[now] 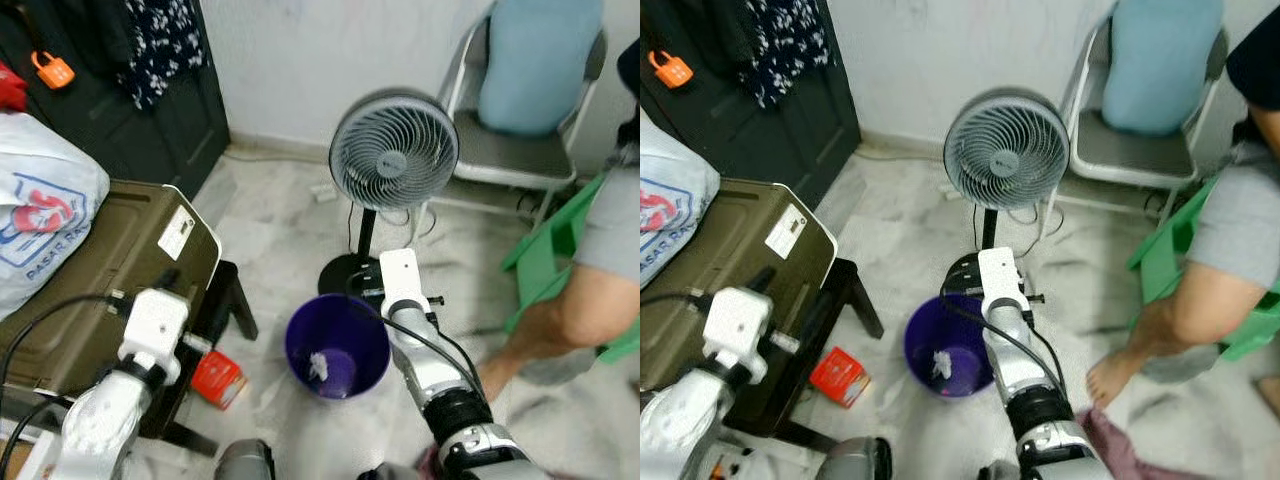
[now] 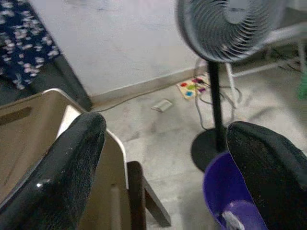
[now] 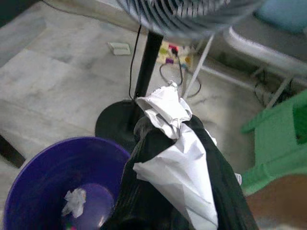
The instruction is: Clean up the room
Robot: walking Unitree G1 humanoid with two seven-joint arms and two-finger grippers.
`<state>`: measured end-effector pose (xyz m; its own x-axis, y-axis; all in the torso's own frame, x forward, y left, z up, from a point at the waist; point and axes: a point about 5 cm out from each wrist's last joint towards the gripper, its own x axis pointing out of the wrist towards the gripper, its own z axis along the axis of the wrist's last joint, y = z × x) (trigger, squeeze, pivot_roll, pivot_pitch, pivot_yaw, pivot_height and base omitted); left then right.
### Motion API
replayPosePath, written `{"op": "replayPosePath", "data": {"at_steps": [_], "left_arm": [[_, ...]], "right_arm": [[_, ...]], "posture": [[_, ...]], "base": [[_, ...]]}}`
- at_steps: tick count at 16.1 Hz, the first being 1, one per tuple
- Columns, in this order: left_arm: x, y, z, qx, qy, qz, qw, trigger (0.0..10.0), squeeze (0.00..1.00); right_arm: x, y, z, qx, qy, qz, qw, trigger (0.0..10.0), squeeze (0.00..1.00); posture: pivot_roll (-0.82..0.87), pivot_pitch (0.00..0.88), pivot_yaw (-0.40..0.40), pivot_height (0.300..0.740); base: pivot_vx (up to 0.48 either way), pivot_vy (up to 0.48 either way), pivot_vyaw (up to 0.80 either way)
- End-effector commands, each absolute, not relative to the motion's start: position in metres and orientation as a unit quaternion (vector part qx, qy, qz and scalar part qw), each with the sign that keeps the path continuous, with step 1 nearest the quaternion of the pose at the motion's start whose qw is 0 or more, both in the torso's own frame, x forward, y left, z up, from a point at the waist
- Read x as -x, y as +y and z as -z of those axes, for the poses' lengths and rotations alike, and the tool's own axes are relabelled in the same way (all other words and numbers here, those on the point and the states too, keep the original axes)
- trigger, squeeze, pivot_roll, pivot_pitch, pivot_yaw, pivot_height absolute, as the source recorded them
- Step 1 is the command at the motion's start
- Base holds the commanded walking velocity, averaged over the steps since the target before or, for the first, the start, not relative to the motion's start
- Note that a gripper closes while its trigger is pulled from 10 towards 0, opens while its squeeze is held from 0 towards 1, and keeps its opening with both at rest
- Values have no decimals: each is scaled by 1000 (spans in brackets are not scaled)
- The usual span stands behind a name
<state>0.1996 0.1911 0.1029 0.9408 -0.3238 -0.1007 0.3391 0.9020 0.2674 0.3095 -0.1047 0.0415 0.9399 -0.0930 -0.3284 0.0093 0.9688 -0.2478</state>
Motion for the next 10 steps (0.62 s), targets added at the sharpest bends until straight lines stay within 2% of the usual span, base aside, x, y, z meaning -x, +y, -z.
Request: {"op": "replayPosePath", "data": {"at_steps": [1,5,10], "left_arm": [[-192,196,-105,-158,40,178,970,10000,0],[-173,215,-117,-176,65,174,967,10000,0],[-151,239,-126,-197,108,155,962,10000,0]], "right_arm": [[-310,-103,-42,117,168,31,978,10000,0],[-310,-95,-42,118,164,29,979,10000,0],[-326,-92,-52,117,147,32,982,10000,0]], "posture": [[233,202,69,740],[292,266,116,740],[339,318,167,740]], "base": [[0,0,0],[0,0,0],[0,0,0]]}}
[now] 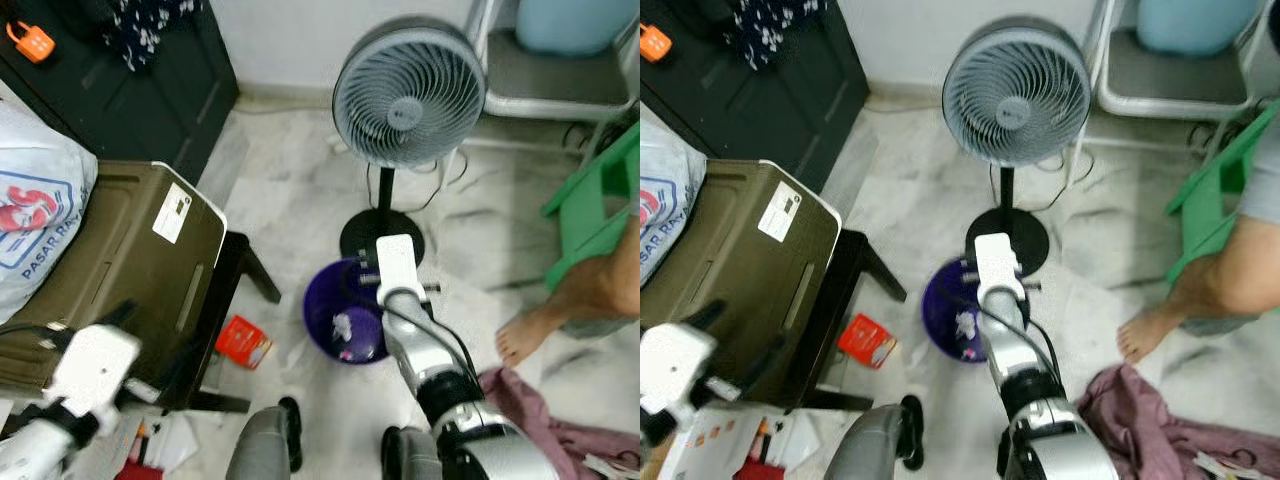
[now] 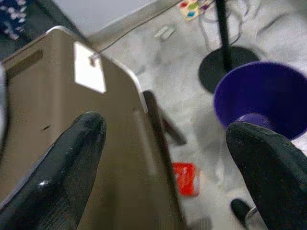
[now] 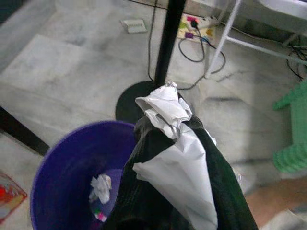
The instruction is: Clean up the room
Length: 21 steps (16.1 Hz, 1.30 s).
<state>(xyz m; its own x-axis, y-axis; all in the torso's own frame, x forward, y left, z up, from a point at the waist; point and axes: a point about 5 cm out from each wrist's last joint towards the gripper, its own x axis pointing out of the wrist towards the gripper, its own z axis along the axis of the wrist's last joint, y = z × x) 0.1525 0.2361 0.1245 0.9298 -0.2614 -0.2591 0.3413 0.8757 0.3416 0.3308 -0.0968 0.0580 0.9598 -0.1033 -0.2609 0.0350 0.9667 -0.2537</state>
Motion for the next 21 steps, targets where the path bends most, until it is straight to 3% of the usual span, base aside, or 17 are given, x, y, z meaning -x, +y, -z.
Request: {"op": "replayPosePath", "data": {"at_steps": [1,6,11,12,13,21], "left_arm": [[-148,245,-129,-202,116,148,961,10000,0],[-146,252,-134,-208,127,149,958,10000,0],[-147,251,-134,-208,131,151,957,10000,0],[-147,250,-134,-208,131,152,957,10000,0],[-147,250,-134,-208,131,152,957,10000,0],[-152,248,-134,-207,132,162,956,10000,0]], "right_arm": [[-332,-90,-57,119,141,33,982,10000,0],[-340,-77,-63,120,134,26,983,10000,0],[-338,-81,-56,112,144,30,983,10000,0],[-338,-83,-56,108,143,33,983,10000,800],[-338,-83,-56,107,142,34,983,10000,1000],[-341,-82,-61,112,121,33,986,10000,1000]], "posture": [[357,328,179,740],[371,338,196,740],[377,340,203,740],[377,342,206,740],[376,342,208,740],[371,341,218,740]], "base": [[0,0,0],[0,0,0],[0,0,0],[0,0,0],[0,0,0],[0,0,0]]}}
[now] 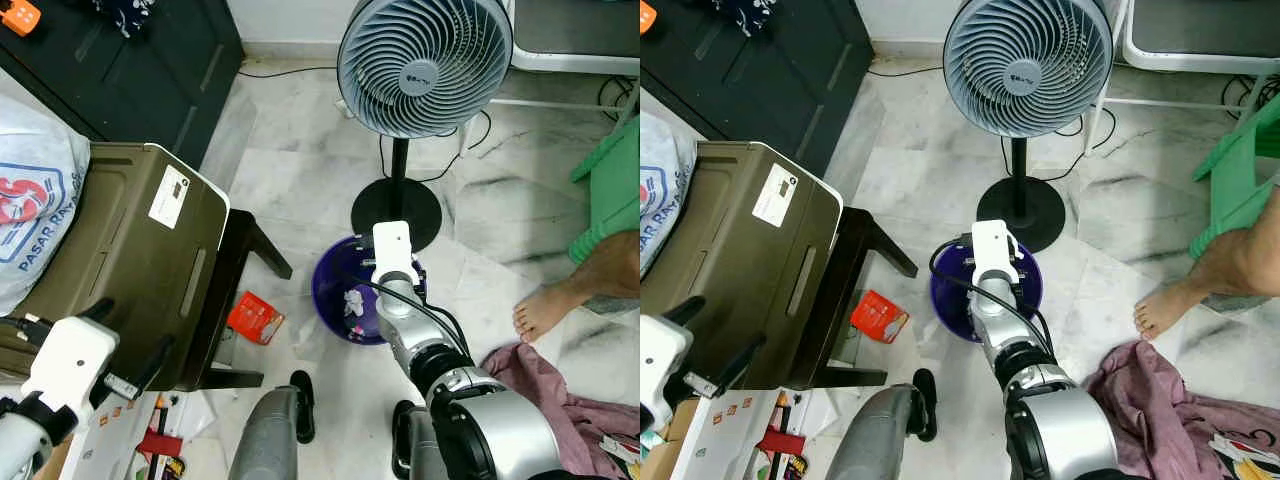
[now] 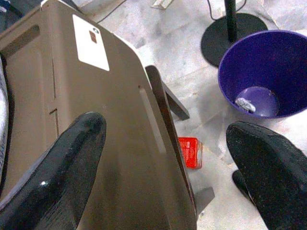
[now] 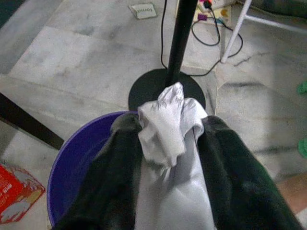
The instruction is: Clean up the room
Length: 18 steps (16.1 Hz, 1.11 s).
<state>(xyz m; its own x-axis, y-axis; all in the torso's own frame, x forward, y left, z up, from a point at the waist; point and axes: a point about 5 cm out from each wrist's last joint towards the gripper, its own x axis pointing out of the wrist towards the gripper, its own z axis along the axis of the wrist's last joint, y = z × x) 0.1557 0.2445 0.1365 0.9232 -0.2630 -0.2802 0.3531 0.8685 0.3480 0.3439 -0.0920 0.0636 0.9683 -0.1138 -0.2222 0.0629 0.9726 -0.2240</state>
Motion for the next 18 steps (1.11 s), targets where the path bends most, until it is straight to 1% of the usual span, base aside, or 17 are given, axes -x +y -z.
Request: {"op": "replayPosePath", "data": {"at_steps": [1,6,9,13,14,15,18], "left_arm": [[-155,247,-134,-207,129,163,956,10000,0],[-162,243,-132,-204,122,164,958,10000,0],[-169,239,-131,-200,111,165,960,10000,0],[-189,226,-127,-184,83,159,966,10000,0],[-193,222,-126,-180,76,159,968,10000,0],[-206,210,-125,-170,56,158,971,10000,0],[-227,194,-129,-160,20,145,976,10000,0]], "right_arm": [[-342,-82,-63,114,116,31,986,10000,1000],[-345,-84,-67,114,110,34,987,10000,1000],[-347,-83,-70,102,101,26,989,10000,1000],[-344,-74,-68,100,101,-42,989,10000,1000],[-344,-73,-68,109,93,-57,988,10000,1000],[-342,-72,-72,142,61,-102,983,10000,1000],[-337,-76,-73,168,42,-152,973,10000,1000]], "posture": [[369,338,219,740],[360,317,214,740],[342,287,204,740],[276,226,167,740],[270,220,162,740],[242,184,138,740],[195,130,104,740]], "base": [[0,0,0],[0,0,0],[0,0,0],[0,0,0],[0,0,0],[0,0,0],[0,0,0]]}}
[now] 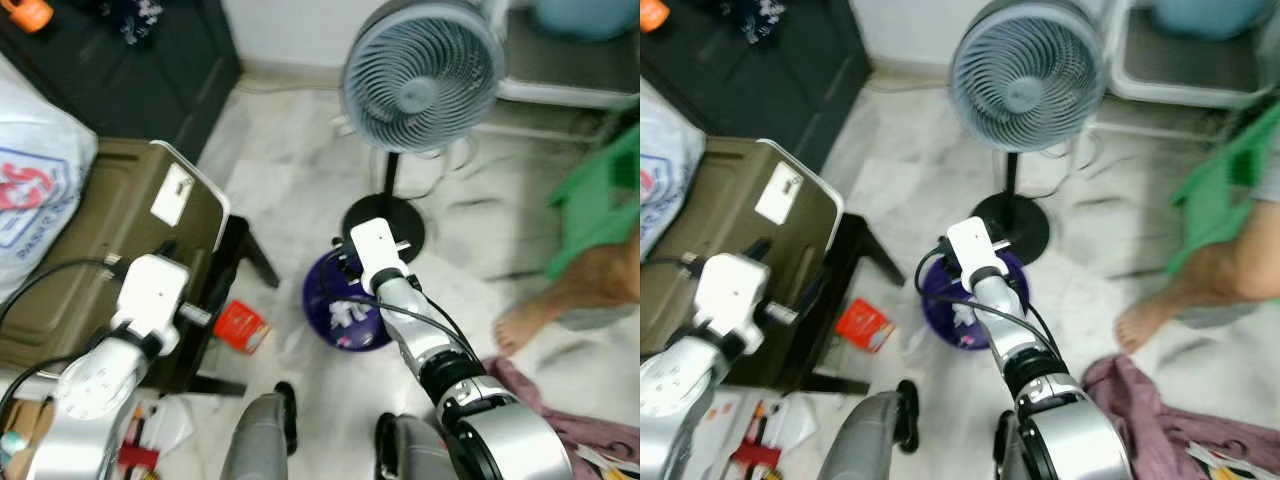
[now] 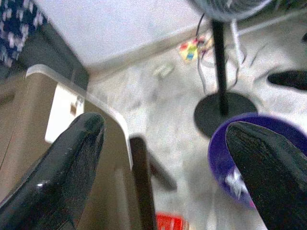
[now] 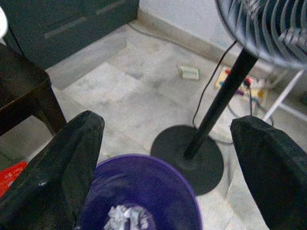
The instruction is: Clean up the room
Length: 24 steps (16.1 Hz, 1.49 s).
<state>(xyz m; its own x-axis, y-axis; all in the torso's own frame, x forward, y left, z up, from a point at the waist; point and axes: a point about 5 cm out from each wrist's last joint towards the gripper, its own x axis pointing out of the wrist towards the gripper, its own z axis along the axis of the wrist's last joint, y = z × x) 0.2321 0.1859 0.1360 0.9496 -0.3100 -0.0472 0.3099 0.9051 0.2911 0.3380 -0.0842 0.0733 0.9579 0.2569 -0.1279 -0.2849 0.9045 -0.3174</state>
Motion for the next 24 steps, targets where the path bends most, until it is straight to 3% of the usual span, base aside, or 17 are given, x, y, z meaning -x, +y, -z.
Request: {"op": "replayPosePath", "data": {"at_steps": [1,5,6,7,8,12,14,16,18,20,24], "left_arm": [[-239,188,-135,-149,-10,135,980,10000,0],[-268,170,-133,-96,-44,106,989,10000,0],[-272,165,-131,-93,-47,108,989,10000,0],[-273,162,-130,-93,-49,109,989,10000,0],[-274,155,-127,-87,-54,112,988,10000,0],[-294,143,-129,-79,-86,94,989,10000,0],[-297,143,-132,-119,-115,79,983,10000,0],[-301,140,-124,-121,-103,96,983,10000,0],[-306,141,-123,-116,-102,82,985,10000,0],[-307,145,-121,-105,-98,66,987,10000,0],[-304,167,-119,-118,-101,30,987,10000,0]], "right_arm": [[-332,-77,-77,175,22,-181,967,10000,1000],[-310,-88,-85,165,-20,-193,967,10000,1000],[-306,-92,-89,167,-42,-189,967,10000,698],[-304,-93,-91,169,-54,-186,966,10000,698],[-301,-99,-98,172,-82,-155,969,10000,0],[-323,-129,-107,131,-52,-48,989,10000,0],[-325,-140,-120,133,-87,-1,987,10000,0],[-330,-144,-129,75,-102,48,991,10000,0],[-331,-140,-123,83,-86,43,992,10000,0],[-332,-126,-118,44,-64,-48,996,10000,0],[-330,-140,-119,27,-45,-36,998,10000,0]], "posture": [[151,95,84,740],[51,9,50,740],[28,0,43,740],[28,0,43,740],[8,0,40,740],[-6,0,44,740],[-13,0,46,740],[-32,0,46,740],[-24,0,41,740],[-15,0,32,740],[-16,0,24,740]], "base": [[0,0,0],[0,0,0],[0,0,0],[0,0,0],[0,0,0],[0,0,0],[0,0,0],[0,0,0],[0,0,0],[0,0,0],[0,0,0]]}}
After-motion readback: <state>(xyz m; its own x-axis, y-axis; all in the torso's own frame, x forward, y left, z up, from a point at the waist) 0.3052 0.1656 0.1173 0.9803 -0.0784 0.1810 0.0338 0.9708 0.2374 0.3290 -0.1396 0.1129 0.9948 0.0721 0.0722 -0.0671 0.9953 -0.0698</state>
